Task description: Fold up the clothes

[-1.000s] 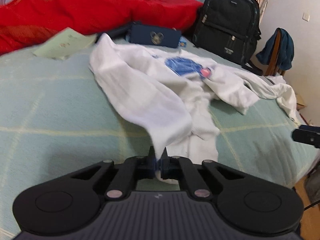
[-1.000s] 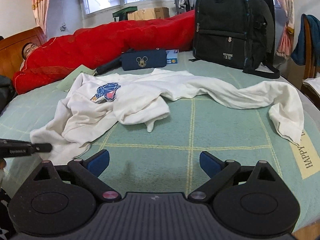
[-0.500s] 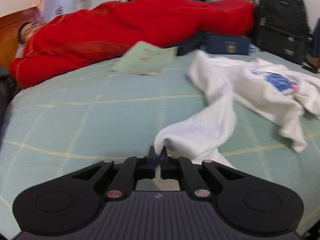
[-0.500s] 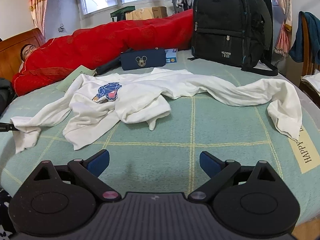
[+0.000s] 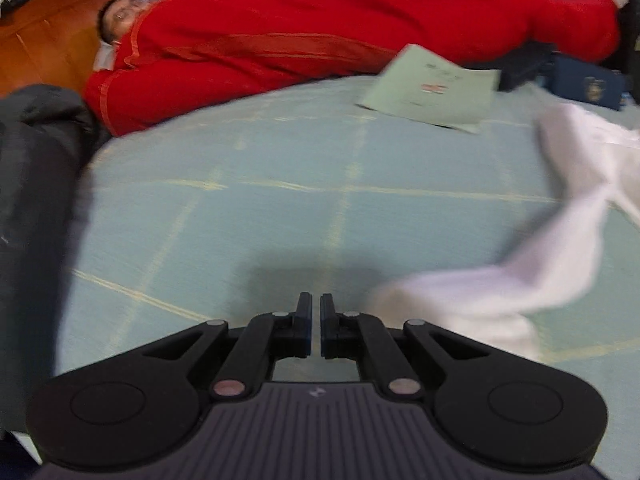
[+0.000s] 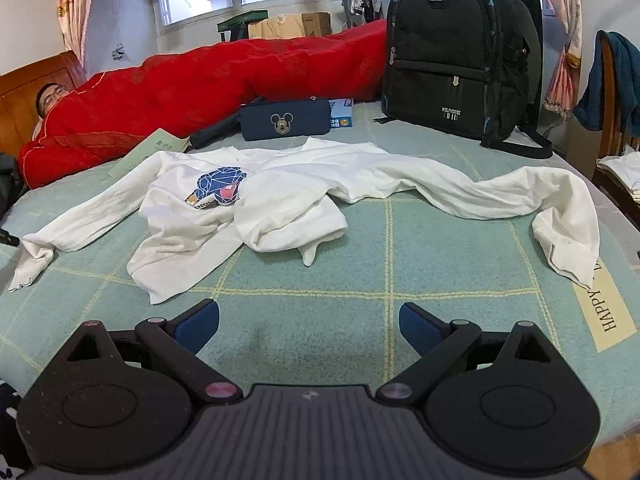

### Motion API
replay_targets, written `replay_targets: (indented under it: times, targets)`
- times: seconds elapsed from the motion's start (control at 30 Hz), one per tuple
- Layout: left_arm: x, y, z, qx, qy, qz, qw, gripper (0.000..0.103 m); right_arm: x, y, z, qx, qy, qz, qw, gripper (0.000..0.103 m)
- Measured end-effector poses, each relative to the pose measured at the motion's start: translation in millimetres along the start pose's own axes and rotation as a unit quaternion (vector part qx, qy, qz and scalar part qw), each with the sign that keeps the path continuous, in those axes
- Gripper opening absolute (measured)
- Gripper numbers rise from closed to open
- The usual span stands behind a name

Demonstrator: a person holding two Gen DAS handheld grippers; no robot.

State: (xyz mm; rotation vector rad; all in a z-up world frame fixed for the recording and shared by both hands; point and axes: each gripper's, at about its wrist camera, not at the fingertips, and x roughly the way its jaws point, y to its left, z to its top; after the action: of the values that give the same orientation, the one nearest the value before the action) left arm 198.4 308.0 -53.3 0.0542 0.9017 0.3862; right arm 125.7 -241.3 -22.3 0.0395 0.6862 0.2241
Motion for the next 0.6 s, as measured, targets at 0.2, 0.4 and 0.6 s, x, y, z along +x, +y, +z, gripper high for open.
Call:
replay_targets:
  times: [0.2,0.4,0.6]
  targets:
    - [6.0,32.0,11.9,-0.028,0.002,-0.051,0.9983,0.004,5.9,3.2,1.3,0.004,0.005,-0.007,1.000,0.099]
    - [0.1,17.2,-22.9,-0.011,0.016,-0.159,0.9870,0.023,17.4,9.6,0.6,0.003,0.017,0.004,1.000,0.099]
    - [7.3,17.4,-46.1,-0.056,0.031,-0.210,0.9756,0.042,22.0,18.9,0.6,-0.004,0.022,0.017,1.000,0.099]
